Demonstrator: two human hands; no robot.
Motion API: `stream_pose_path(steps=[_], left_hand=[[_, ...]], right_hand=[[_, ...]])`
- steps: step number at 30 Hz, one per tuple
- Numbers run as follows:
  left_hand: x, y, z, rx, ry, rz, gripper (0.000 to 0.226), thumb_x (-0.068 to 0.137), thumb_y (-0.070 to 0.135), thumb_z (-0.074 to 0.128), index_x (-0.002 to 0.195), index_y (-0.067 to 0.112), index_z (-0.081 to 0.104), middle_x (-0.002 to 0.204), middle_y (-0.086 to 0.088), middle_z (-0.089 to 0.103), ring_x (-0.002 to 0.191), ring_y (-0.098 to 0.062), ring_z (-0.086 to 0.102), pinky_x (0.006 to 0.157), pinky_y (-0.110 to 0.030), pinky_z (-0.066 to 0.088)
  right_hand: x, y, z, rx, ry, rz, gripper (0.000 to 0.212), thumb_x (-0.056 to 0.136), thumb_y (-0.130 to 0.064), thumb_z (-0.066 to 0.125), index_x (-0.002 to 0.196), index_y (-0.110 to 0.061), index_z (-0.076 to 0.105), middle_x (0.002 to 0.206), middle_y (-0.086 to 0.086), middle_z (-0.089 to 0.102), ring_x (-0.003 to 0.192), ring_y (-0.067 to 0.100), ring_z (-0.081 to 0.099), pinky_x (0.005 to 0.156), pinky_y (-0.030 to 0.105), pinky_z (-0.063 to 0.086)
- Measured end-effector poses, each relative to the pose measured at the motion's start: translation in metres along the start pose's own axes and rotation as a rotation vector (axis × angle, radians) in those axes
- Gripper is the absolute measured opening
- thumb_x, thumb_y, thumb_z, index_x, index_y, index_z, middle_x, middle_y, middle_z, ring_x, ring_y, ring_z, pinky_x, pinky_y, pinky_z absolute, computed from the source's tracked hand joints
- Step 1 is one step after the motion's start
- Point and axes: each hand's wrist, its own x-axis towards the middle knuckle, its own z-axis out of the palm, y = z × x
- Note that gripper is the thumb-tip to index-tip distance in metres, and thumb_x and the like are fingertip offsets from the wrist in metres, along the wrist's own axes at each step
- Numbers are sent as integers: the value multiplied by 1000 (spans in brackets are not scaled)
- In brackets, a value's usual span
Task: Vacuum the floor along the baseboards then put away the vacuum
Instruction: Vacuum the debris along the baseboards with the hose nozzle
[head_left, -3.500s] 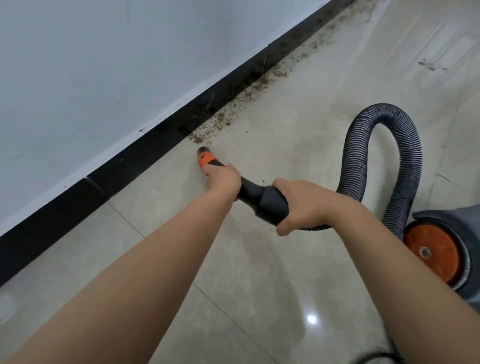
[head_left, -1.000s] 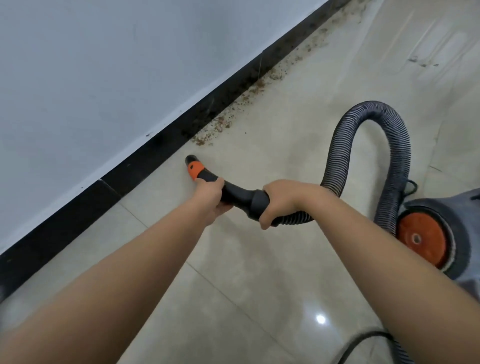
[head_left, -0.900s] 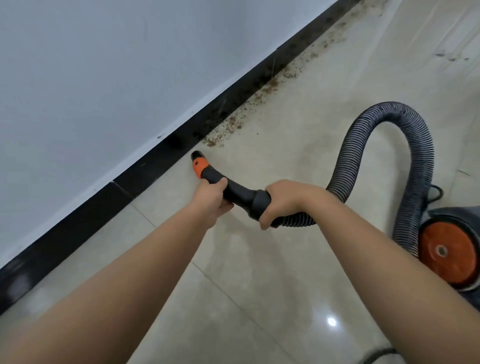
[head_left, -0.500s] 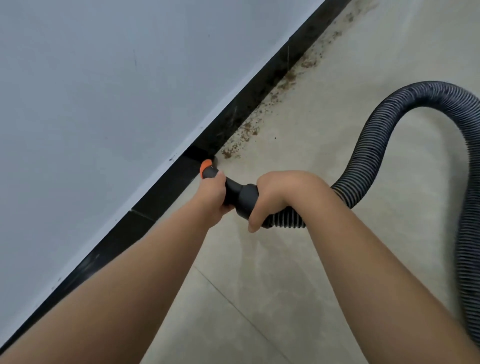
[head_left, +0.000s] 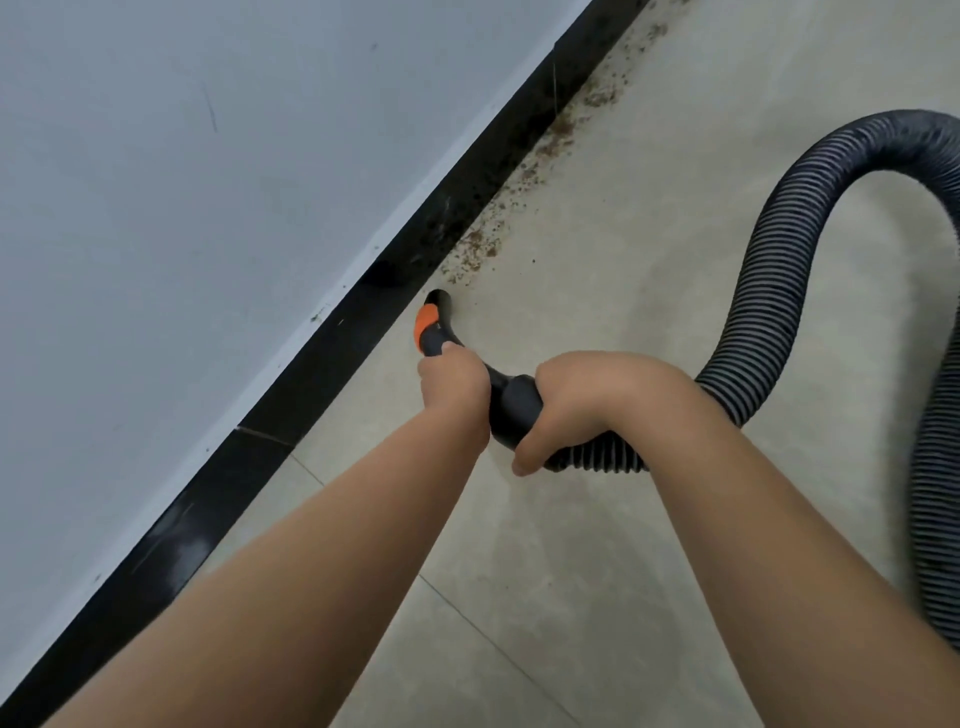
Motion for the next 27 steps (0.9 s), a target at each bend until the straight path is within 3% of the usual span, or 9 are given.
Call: stream_pose_path(steps=[3, 6, 9, 16, 21, 27], left_hand=[[-6, 2, -1, -26, 10, 7, 46, 98, 34, 30, 133, 6, 42, 124, -16, 55, 108, -32, 54, 85, -38, 43], [-6, 4, -1, -36, -18, -21, 49, 94, 40, 39, 134, 12, 43, 123, -17, 55, 107, -32, 55, 91, -40, 46], [-8, 7, 3, -112, -62, 0, 40, 96, 27, 38, 136, 21, 40, 113, -7, 48, 104, -29, 49, 97, -44, 43], [-16, 4, 21, -124, -94, 3, 47, 99, 29, 34, 142, 11, 26, 133, -16, 46, 118, -34, 48, 102, -44, 40], [-13, 8, 20, -129, -1, 47, 44, 101, 26, 31, 141, 9, 25, 136, -15, 43, 120, -33, 46, 97, -39, 37], [3, 12, 11, -137, 2, 14, 47, 101, 27, 31, 144, 10, 20, 139, -17, 40, 123, -34, 44, 100, -41, 35]], right_hand=[[-5, 0, -3, 30, 8, -20, 29, 74, -40, 72, 70, -18, 54, 69, -1, 58, 59, 15, 57, 56, 23, 46], [-10, 1, -6, 29, -1, -22, 29, 73, -41, 72, 73, -19, 53, 71, -1, 58, 61, 15, 58, 59, 24, 48], [-17, 6, -13, 32, -2, 7, 28, 72, -41, 73, 74, -17, 57, 71, 1, 61, 64, 19, 61, 63, 27, 52], [-18, 25, -11, 47, 25, 78, 31, 68, -39, 74, 84, -15, 65, 79, 4, 69, 69, 20, 67, 66, 30, 55], [0, 28, -5, 28, 105, 35, 30, 70, -39, 74, 84, -18, 59, 83, 2, 68, 71, 19, 64, 64, 30, 52], [14, 23, -10, -10, 122, 24, 34, 69, -36, 74, 89, -19, 52, 79, -2, 65, 71, 17, 64, 63, 31, 53]])
